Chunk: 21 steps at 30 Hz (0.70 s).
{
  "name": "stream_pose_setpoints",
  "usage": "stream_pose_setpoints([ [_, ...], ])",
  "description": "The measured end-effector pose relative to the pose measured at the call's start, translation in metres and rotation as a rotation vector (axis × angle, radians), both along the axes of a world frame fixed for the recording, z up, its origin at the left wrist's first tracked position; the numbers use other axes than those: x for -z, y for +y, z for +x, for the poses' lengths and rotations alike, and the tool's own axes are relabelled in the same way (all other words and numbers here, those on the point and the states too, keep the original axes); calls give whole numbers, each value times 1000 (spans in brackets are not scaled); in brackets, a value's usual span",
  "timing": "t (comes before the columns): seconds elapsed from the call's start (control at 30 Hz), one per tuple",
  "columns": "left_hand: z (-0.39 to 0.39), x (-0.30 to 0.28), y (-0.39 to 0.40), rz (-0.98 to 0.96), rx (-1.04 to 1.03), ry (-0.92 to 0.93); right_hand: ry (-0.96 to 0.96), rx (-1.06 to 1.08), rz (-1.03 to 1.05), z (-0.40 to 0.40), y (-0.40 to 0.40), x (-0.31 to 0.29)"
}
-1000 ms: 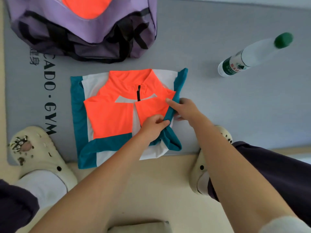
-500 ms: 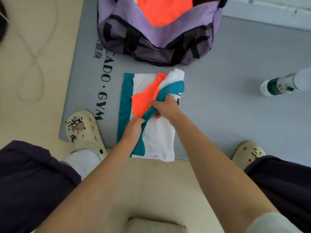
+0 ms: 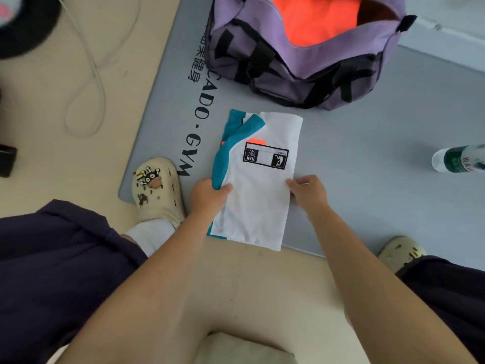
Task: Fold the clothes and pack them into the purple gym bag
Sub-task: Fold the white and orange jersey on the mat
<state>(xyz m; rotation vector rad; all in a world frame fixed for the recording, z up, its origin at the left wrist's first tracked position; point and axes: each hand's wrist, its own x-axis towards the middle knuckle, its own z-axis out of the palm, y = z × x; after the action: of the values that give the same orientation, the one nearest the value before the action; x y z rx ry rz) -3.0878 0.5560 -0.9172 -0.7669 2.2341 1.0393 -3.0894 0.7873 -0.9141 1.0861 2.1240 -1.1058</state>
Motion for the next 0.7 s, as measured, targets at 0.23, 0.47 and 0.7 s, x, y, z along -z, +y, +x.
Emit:
stream_pose_setpoints([
  [0.23, 7, -3, -8, -142, 26, -25, -92, 36, -273, 23, -13, -1],
  [0.47, -20, -32, 31, -431, 417, 506, 130, 162, -290, 39, -7, 1],
  [0.7, -49, -34, 141, -109, 1061, 667, 70, -79, -311, 32, 39, 3],
])
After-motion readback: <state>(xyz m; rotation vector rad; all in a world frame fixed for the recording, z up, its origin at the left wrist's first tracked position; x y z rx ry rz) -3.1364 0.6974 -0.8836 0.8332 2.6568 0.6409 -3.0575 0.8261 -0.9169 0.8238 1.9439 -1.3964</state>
